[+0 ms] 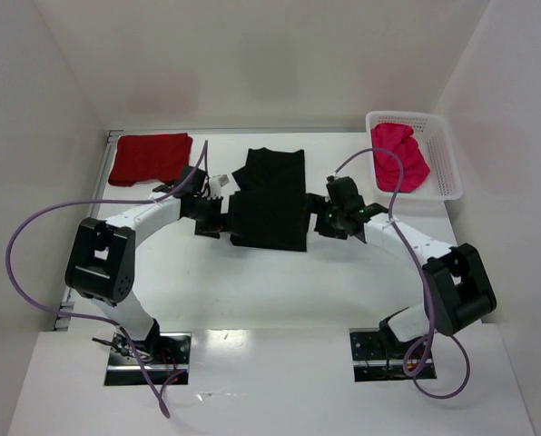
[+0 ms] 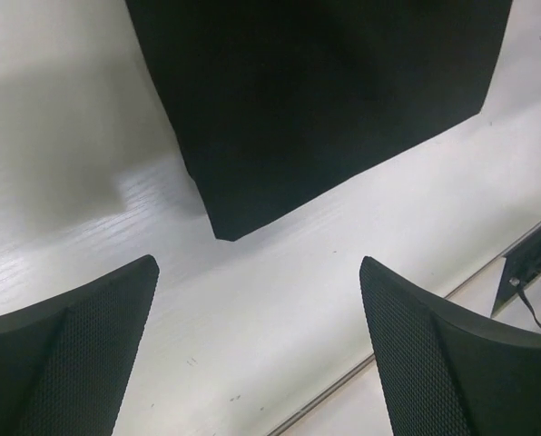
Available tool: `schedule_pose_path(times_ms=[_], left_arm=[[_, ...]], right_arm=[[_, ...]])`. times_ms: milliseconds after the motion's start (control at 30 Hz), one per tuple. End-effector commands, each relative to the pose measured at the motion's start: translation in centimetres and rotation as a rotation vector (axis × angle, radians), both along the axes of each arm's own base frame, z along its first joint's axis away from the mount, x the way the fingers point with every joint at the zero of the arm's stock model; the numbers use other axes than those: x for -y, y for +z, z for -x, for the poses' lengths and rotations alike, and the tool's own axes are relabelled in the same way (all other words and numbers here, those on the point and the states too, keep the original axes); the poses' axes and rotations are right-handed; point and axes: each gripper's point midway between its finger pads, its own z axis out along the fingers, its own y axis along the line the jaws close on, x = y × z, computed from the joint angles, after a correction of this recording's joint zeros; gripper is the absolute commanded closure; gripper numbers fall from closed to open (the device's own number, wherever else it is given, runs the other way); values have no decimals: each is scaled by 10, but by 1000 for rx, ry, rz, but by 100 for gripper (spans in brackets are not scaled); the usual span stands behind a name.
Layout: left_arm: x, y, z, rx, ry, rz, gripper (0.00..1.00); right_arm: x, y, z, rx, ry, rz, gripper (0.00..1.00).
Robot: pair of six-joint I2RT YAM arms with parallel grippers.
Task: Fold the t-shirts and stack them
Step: Grab one side of the 2/3 rectangular tshirt with both arms
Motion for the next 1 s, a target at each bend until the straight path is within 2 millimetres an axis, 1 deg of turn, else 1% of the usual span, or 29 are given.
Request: schedule_pose_path(times_ms=[0, 100, 133, 167, 233, 267, 300, 333, 367, 400, 467, 500, 533, 567, 600, 667, 700, 767, 833, 900, 967], left_arm=[[-5, 3, 0, -3, 38, -29, 0], [1, -6, 5, -18, 18, -33, 0], [6, -4, 5, -10, 2, -21, 0], [6, -7, 6, -19, 2, -24, 0], [15, -9, 9, -22, -15, -21, 0], [15, -12, 9, -24, -7, -17, 0], [14, -15, 11, -27, -7, -18, 0], [16, -13, 6, -12, 2, -9, 0], [15, -19, 10, -31, 2, -15, 0], [16, -21, 9, -37, 10, -12, 2], [13, -26, 8, -44, 28, -32, 4], [13, -26, 8, -44, 28, -32, 4], [10, -31, 6, -46, 39, -54, 5], [9, -29, 2, -35, 44, -60, 5], [8, -30, 2, -32, 49, -68, 5], [7, -30, 1, -34, 61, -74, 7], [7, -30, 1, -34, 61, -74, 7], [8, -32, -3, -31, 70, -68, 9], [9, -35, -4, -34, 77, -65, 15], [12, -33, -6, -31, 82, -50, 17], [13, -35, -6, -34, 77, -42, 23]], right_arm=[[-7, 1, 19, -30, 3, -24, 1], [-9, -7, 23, -37, -4, -36, 1], [-7, -10, 22, -40, -14, -22, 1], [-7, -15, 22, -53, -15, -15, 1], [-8, -23, 24, -90, -18, -11, 5], [-8, -30, 23, -104, -18, -4, 7], [-13, -35, 27, -116, 0, -8, 8], [-16, -34, 27, -106, 9, -13, 11], [-16, -36, 25, -107, -4, -9, 11], [-16, -36, 25, -107, -5, -9, 11], [-16, -38, 22, -103, -18, -8, 16], [-17, -41, 20, -102, -18, -9, 16], [-16, -44, 20, -110, -19, -5, 17], [-18, -44, 18, -110, -19, -5, 18], [-18, -50, 18, -122, -19, 2, 18], [-24, -47, 10, -99, -12, -19, 19], [-24, -50, 9, -100, -12, -18, 22], [-26, -53, 9, -108, -6, -23, 24], [-25, -62, 11, -133, -7, -10, 25], [-26, -61, 9, -123, -6, -15, 26], [-26, -64, 10, -131, -7, -11, 31]])
